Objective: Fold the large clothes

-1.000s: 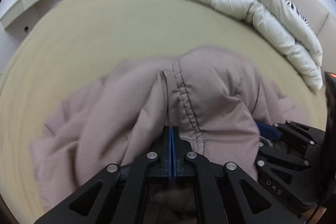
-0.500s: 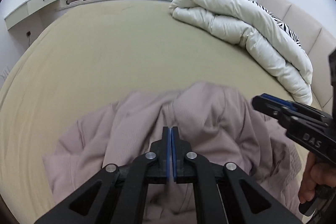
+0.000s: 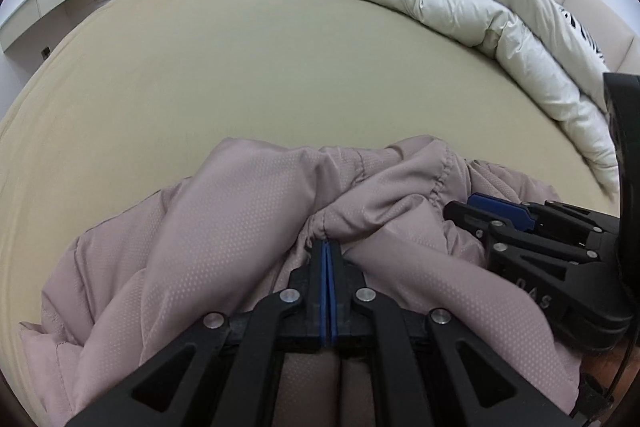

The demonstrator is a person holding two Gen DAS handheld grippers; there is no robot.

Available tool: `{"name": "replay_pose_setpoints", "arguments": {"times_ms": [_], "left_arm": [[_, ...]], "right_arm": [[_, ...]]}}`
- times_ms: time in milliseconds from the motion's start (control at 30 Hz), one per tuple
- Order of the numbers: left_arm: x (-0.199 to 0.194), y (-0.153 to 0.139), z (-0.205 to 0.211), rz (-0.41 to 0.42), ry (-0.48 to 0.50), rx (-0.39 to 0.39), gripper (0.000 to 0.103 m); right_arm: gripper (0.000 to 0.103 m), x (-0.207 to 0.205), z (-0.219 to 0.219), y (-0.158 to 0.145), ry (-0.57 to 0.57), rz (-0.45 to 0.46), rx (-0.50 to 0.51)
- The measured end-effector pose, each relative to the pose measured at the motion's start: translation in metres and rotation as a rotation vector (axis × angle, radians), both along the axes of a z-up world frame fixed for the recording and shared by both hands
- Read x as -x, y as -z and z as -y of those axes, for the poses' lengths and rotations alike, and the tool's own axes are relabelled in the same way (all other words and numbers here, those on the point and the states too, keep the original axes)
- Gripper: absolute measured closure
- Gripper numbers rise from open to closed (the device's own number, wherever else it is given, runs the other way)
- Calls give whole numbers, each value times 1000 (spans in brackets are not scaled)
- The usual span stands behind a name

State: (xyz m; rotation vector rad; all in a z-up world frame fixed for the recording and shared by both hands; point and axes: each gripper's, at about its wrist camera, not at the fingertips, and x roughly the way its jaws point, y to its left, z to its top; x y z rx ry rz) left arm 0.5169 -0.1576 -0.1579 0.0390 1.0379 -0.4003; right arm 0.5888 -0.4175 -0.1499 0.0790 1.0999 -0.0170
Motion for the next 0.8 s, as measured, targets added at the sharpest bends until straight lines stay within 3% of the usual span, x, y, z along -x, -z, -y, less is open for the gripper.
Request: {"name": "replay_pose_setpoints", "arguments": {"times_ms": [100,233,333,433,500,600,700,800], "left_arm": [[22,-28,-21,34,-29,83,99],[64,-50,-54,125,-74,111,99],[65,-25,-62,62,-88,72,99],[67,-14,-63,40,-59,34,99],[70,-21,-64,32,-55,19,100],[86,-46,-74,67,-71,44,100],[118,-70,-87,142,-83,57,99],[145,-71,-89,170,-63,52,94]], "right_arm": [[80,30,1,-48,20,148,-90],[80,90,-33,-104,-124,282,-127],[80,117,-72,-87,-215,215,-11],[78,103,-68,-32,-135,45,-74],[78,101,-66,-28,-126,79,-91],[77,118,-68,-49,-96,89,-63],[77,161,-77,-97,-98,250,-4],[77,197,-79,-114,-82,304,-27]]}}
